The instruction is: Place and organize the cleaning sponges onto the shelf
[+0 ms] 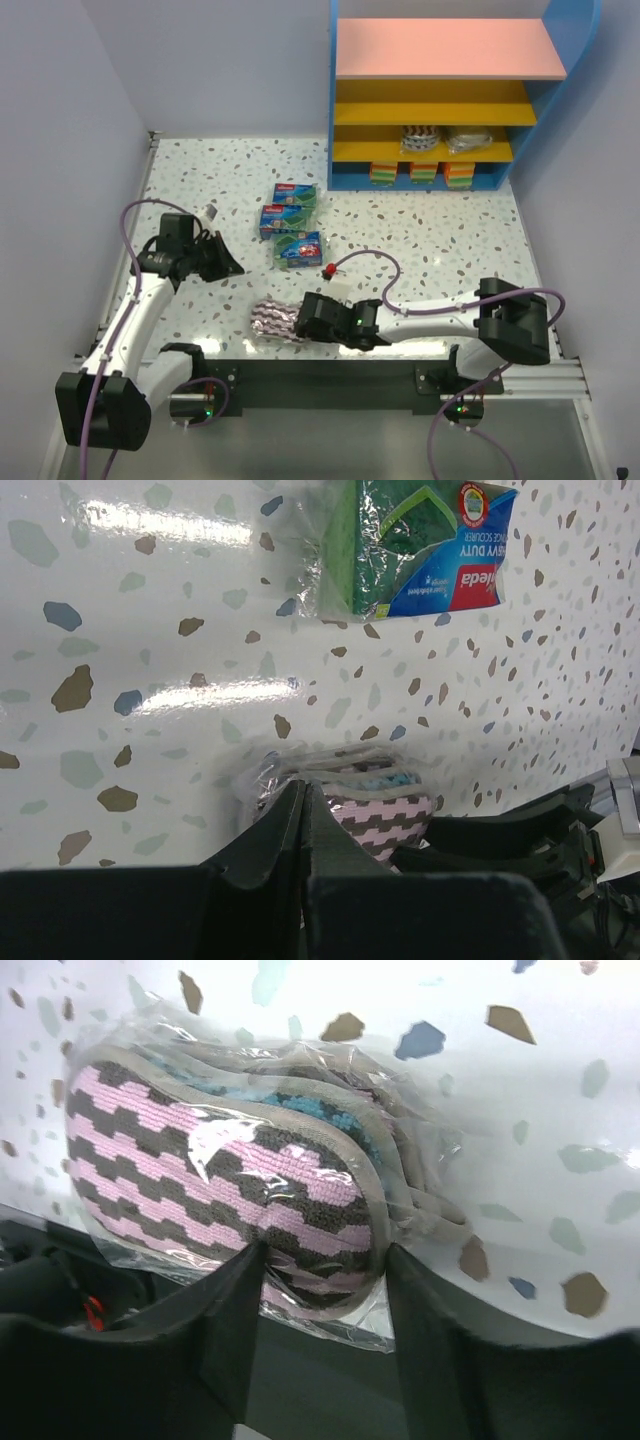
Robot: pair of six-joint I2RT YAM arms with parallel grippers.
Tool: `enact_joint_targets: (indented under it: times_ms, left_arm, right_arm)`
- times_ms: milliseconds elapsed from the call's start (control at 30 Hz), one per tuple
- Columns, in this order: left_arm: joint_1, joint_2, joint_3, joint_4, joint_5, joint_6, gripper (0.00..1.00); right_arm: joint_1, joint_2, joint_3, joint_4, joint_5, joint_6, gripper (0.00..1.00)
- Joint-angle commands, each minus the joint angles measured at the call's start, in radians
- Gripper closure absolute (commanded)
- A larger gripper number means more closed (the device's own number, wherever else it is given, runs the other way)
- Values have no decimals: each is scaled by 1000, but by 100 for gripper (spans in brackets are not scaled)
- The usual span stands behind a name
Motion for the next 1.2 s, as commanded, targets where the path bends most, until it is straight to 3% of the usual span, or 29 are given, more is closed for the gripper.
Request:
enact_joint_targets:
  times_ms: [0,100,133,200,467,600,733,933,1167]
  left_arm:
    - [4,12,-10,19,17,30,100]
    - [4,18,-6,19,13,36,100]
    - [4,17,-3,18,13,38,100]
    - [4,18,-1,16,11,38,100]
    - [4,23,23,5,2,39,100]
    - [6,30,54,10,-1,32,100]
    - [6,47,65,25,2,23,100]
    - [6,79,83,48,19,10,100]
    - [6,99,144,32,8,12,100]
  right_arm:
    - [-30,40,-45,74,36,3,49]
    - [-59,20,-92,122,20,-8,72]
    - [-64,-7,-100,123,26,-10,87]
    - [-62,-36,-106,93,35,-19,100]
    - [-64,-318,-151,7,-17,-19,100]
    - [-85,-533,-131,-164,38,-5,100]
    - [-227,-731,-99,-280,69,-14,100]
    - [-462,-654,38,-303,112,-125,100]
    - [-692,-476,24,68,2,-128,100]
